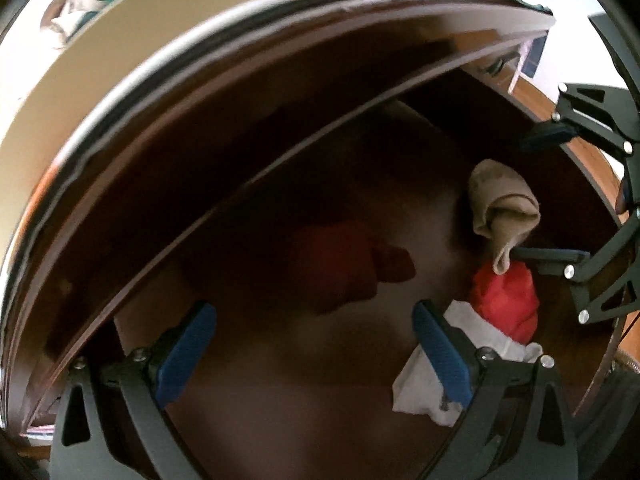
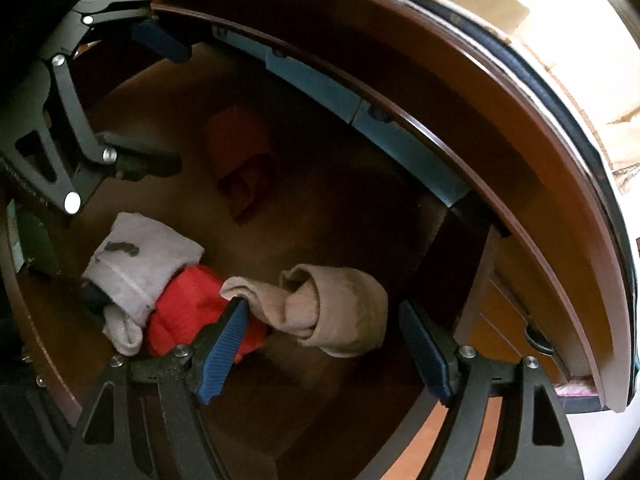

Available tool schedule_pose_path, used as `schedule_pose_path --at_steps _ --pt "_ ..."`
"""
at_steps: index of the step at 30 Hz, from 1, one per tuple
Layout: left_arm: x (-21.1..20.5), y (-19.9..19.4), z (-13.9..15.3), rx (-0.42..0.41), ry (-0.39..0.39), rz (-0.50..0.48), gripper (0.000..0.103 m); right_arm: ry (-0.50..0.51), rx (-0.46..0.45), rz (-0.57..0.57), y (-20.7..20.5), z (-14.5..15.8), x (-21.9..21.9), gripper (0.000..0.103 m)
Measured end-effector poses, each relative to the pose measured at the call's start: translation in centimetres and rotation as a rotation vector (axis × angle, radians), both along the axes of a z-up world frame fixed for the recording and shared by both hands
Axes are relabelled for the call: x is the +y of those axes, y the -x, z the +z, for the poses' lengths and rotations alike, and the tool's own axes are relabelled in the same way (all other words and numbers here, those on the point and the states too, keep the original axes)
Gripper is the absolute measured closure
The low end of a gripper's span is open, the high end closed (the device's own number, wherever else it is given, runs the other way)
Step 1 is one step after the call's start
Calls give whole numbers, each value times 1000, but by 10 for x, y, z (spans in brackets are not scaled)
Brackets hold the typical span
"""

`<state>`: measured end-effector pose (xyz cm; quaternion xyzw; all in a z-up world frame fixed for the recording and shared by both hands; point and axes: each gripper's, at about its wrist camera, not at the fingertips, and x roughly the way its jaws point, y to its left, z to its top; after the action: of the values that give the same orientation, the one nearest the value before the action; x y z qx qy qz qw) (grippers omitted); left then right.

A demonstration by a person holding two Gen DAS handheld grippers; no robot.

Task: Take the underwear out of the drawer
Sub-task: 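Close the right tool on the beige sock while the left tool closes on the dark red garment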

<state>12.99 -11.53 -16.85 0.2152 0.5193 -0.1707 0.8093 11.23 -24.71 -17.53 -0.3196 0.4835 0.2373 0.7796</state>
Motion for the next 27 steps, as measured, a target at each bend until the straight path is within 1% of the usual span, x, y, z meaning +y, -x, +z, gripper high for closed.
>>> schedule_pose_path --at_steps 1,2,5,6,7,9,11,13,15,19,23,25,26,27 --pt "-2 -1 -2 2 -5 -3 3 3 11 -2 -4 -1 1 31" --pt "-4 -3 -4 6 -9 -4 3 3 20 -3 -6 -2 1 34" --pt "-4 -8 -8 18 -14 3 3 16 19 1 -10 -4 2 37" --pt "-4 -10 -9 24 -12 6 4 14 33 4 -11 -5 4 42" --pt "-4 -12 -9 24 -9 6 4 11 52 3 -13 -8 4 50" --pt "-9 -15 -7 13 -10 2 4 12 60 -1 -17 -10 5 54" --pt "-14 -21 -8 3 -25 -6 5 2 60 -4 -17 -10 6 55" --pt "-17 -22 -11 14 -28 -11 6 2 59 -1 -17 -12 7 57" --pt "-22 -24 -14 18 -41 -25 11 8 58 3 -17 -14 8 58" --pt "-32 -27 -19 20 -50 -54 12 10 59 17 -11 -17 12 58" --pt "-45 -24 -24 -16 -112 -106 13 12 65 27 -8 -18 10 58" --pt "-49 -24 -27 -30 -138 -115 14 24 63 34 -9 -20 12 58" --pt "-51 -23 -28 -37 -149 -123 15 29 61 36 -8 -21 14 58" --pt "-53 -22 -29 -53 -162 -132 21 35 60 38 -8 -22 15 58"
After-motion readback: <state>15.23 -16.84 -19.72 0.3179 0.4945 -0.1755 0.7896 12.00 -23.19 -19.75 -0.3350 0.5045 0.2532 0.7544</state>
